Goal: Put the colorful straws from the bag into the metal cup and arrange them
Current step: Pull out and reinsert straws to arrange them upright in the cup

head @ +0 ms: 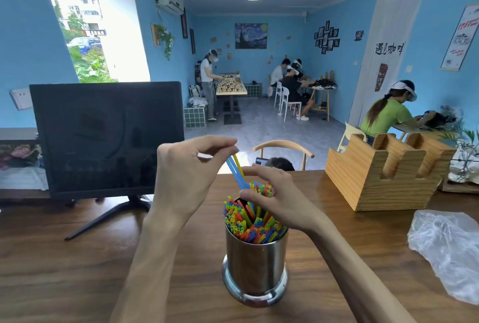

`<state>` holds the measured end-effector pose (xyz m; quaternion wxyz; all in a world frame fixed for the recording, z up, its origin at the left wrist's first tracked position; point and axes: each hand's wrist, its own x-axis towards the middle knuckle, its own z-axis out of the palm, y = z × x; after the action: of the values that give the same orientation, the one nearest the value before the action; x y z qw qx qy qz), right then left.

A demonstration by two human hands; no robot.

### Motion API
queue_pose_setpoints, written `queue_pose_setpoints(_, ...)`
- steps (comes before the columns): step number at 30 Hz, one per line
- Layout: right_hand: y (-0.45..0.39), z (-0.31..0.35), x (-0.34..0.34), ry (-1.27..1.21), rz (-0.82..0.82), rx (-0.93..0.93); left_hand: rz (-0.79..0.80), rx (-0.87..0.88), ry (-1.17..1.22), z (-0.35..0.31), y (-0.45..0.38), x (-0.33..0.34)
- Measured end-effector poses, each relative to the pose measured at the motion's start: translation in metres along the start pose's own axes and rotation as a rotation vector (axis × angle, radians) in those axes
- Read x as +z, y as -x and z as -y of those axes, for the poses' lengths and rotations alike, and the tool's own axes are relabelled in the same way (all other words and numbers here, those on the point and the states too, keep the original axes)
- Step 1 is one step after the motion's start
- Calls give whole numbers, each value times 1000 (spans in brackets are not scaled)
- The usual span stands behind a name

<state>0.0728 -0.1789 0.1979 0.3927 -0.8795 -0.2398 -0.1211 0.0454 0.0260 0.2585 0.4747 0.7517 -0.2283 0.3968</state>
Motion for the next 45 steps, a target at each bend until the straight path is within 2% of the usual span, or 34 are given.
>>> queue_pose_setpoints(3, -4, 8, 2, -117, -48, -61, -85, 95, 28, -13, -8, -11)
queue_pose_setpoints(5, -7, 11, -3, -267, -52, -87, -140, 94, 73, -16, -12, -16)
queue_pose_setpoints(10, 1, 7, -28, -620, -47, -18, -223, -102, 354, -3, -10, -17)
queue_pose_setpoints(14, -2, 5, -33, -1017, -196, 205, -252, -348, 571, 11, 6, 4)
queue_pose_setpoints(18, -6, 1, -33, -1280, -269, 467, -260, -482, 616, 28, 21, 17)
queue_pose_setpoints(22, -9, -2, -30, -1457, -335, 509, -260, -544, 654, 37, 32, 23)
queue_pose_setpoints(25, -15, -1, -25, -1431, -374, 460, -212, -561, 658, 43, 44, 30)
queue_pose_setpoints(27, -20, -1, -22, -1379, -437, 371, -114, -565, 625, 49, 51, 34)
queue_pose_setpoints(30, -22, -1, -27, -1063, -525, 232, 106, -512, 371, 59, 55, 35)
queue_pose_setpoints(31, -21, -1, -30, -942, -531, 203, 133, -490, 278, 63, 55, 36)
queue_pose_setpoints(34, -19, -2, -39, -680, -535, 147, 76, -512, 100, 77, 50, 35)
queue_pose_setpoints(38, -16, -1, -29, -485, -425, 95, 299, -649, 80, 84, 49, 40)
queue_pose_setpoints(42, -7, -10, -6, -117, -327, 143, 288, -655, 62, 85, 49, 46)
queue_pose_setpoints(45, 0, -13, 4, 1, -300, 119, 299, -609, 2, 81, 45, 46)
